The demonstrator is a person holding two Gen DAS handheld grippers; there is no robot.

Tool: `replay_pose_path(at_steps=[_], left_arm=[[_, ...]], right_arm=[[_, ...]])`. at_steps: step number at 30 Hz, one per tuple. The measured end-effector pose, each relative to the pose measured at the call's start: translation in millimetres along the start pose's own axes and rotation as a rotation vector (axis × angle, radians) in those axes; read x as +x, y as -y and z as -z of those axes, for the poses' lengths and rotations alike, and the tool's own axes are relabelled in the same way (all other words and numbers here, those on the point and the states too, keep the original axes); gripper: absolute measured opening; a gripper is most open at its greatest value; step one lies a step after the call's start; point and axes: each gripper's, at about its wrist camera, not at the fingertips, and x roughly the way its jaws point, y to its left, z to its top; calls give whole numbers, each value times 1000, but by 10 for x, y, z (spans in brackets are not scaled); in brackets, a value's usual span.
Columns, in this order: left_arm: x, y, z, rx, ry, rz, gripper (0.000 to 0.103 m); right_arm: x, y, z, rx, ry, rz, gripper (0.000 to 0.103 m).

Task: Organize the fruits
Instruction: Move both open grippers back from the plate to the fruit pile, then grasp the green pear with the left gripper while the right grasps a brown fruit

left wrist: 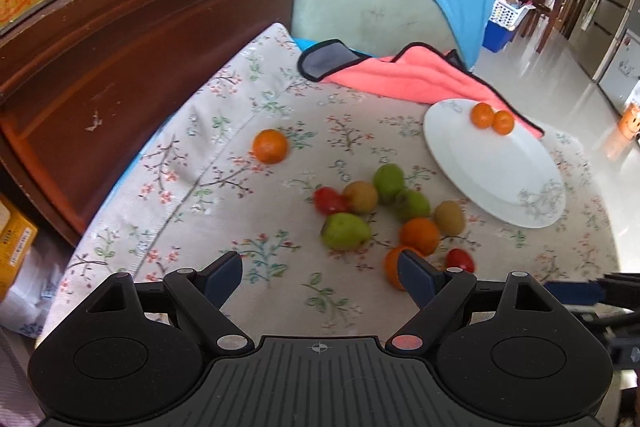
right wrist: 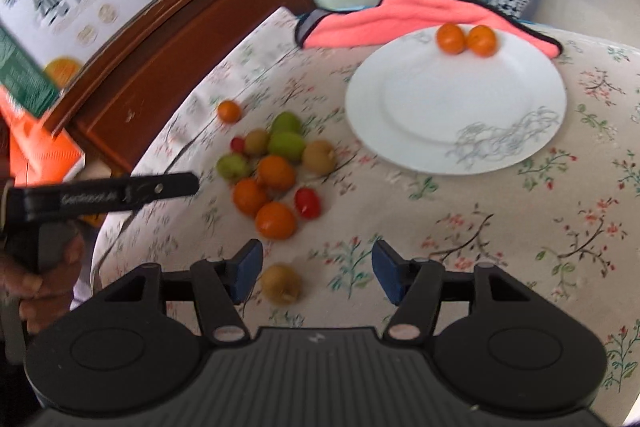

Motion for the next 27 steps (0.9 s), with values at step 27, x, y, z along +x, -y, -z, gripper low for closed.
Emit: replay_pose_path(at_steps=[27], left_arm=[[570,116,-52,-87,-8,-43,73]], right_arm=[[301,-411,233,-256,-67,27,40]])
